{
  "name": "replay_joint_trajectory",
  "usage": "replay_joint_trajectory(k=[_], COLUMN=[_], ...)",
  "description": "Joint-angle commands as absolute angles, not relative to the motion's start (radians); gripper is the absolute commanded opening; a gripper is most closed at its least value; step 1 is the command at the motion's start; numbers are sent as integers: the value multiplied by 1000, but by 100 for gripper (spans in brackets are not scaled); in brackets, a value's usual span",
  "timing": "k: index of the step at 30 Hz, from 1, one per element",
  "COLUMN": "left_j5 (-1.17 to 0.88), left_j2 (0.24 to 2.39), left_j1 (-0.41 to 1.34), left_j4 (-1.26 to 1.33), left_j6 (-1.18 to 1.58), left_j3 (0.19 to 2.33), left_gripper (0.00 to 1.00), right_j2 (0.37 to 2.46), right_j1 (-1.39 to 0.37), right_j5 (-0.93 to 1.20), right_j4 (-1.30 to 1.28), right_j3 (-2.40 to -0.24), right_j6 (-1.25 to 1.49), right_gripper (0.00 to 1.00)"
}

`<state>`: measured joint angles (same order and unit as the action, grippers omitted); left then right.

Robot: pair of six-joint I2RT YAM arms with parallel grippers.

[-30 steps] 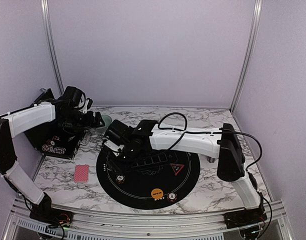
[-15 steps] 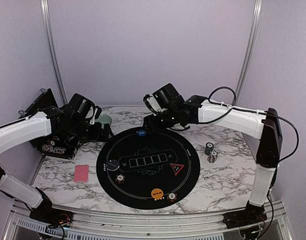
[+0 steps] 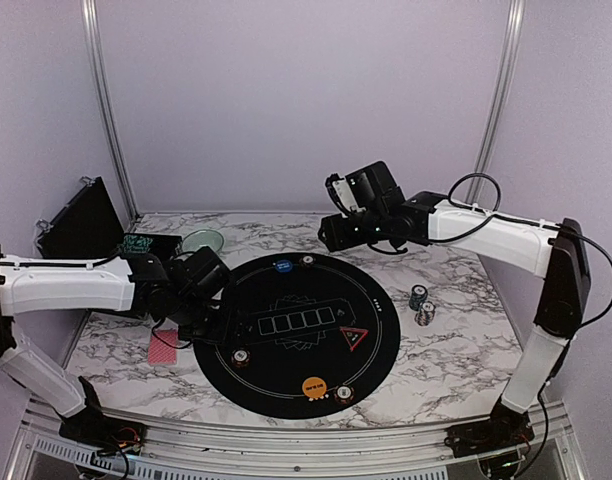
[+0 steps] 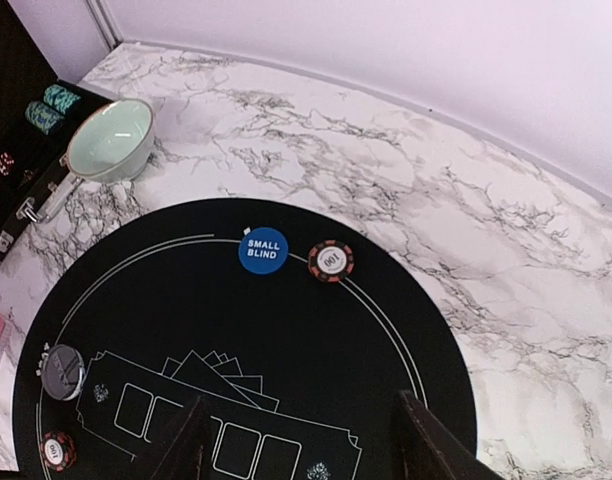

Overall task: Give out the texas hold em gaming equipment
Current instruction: Place the poker chips pile in the dealer area, then move the poker chips pile to the dealer area.

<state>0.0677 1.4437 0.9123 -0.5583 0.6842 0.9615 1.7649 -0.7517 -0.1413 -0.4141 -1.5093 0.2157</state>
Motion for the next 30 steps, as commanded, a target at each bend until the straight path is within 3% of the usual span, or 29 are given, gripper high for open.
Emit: replay_joint_trajectory(k=[1,11,30], left_j5=[111,125,130], left_j2=[1540,1676,1783], left_j1=[950,991,1007], left_j4=[-584,-583,-588], left_j6=[706,666,614], left_j3=[994,1047,1073], left_gripper=[99,95,60], right_j2=[1701,1658,1651], right_j1=[-743,-739,-738], right_j5=[-191,-230,-259], right_j4=[-342,-329,-323], right_j3=[-1491,-1440,-1424], right_j6=[228,237,252], right_gripper=[58,58,58])
